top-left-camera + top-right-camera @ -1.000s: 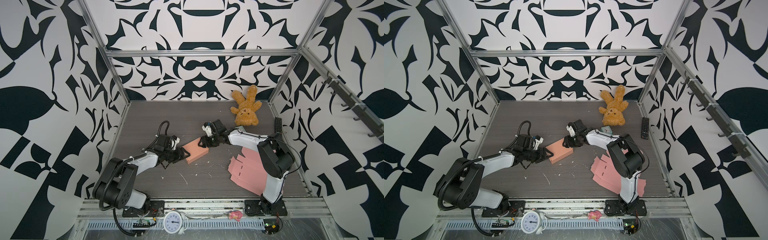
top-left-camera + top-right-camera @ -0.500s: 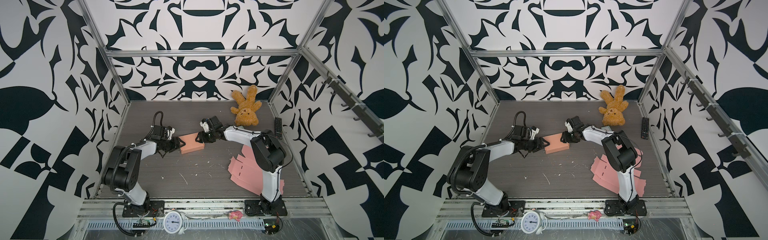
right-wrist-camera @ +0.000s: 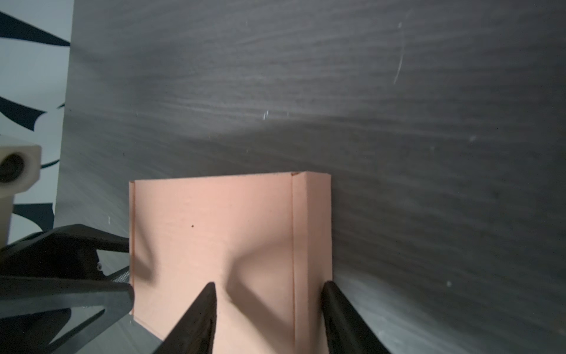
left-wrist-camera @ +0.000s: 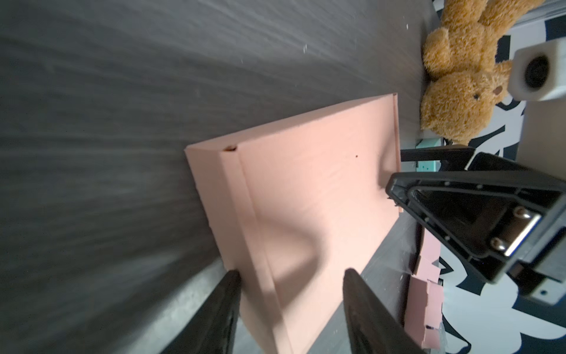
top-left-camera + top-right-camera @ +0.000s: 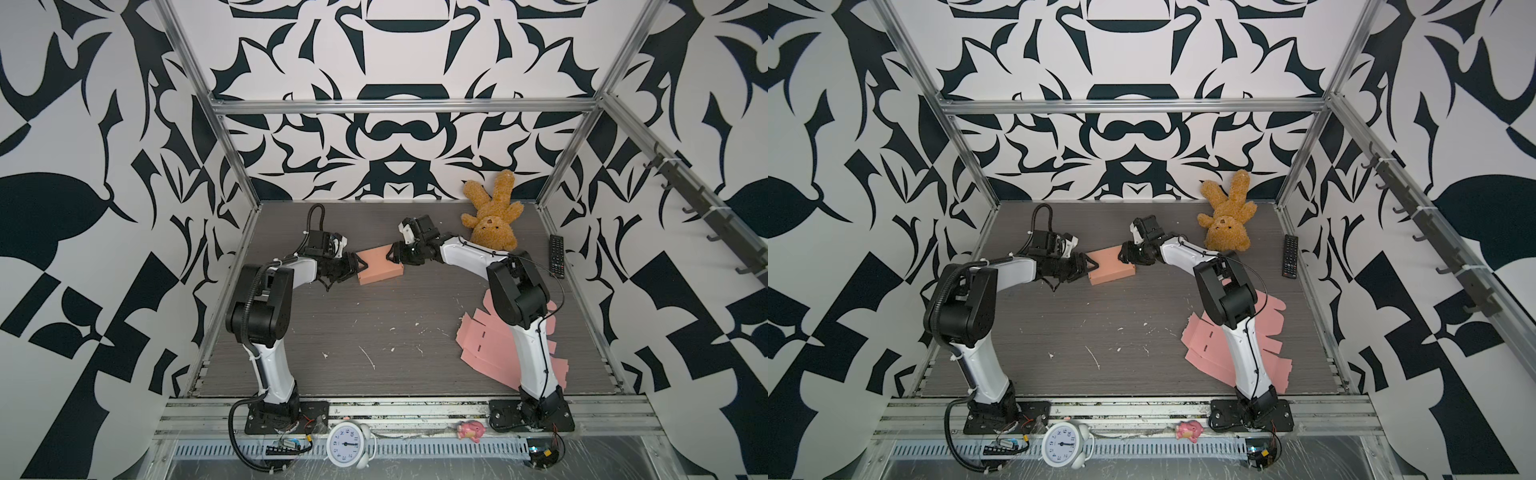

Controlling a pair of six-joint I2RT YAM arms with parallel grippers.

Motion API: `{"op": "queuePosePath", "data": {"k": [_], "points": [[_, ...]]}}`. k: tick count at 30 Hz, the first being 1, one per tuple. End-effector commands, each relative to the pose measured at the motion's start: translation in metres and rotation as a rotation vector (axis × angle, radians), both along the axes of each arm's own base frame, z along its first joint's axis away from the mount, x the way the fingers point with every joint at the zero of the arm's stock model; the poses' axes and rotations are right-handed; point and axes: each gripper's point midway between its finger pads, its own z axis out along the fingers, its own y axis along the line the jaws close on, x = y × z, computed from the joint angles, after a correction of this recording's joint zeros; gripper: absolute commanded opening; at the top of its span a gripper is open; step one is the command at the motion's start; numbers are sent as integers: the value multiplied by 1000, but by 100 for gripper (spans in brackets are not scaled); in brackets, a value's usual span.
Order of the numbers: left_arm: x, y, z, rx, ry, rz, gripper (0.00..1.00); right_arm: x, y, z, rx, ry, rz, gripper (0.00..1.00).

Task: Fold the paper box
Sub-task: 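Slide the peach box farther from the robot with both grippers, toward the teddy bear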

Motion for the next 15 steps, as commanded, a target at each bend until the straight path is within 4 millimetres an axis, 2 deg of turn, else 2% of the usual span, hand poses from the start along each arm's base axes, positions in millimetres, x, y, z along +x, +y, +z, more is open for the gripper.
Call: {"op": "queuePosePath", "data": {"k": [1, 12, 15], "points": [[17, -16, 10, -60, -28, -51, 57, -2, 43, 37, 129, -21, 107, 56], [78, -6, 7, -58, -72, 11, 56, 38, 49, 27, 144, -15, 94, 57], [88, -7, 7, -61, -84, 14, 56, 49, 50, 40, 193, -42, 100, 57]]}}
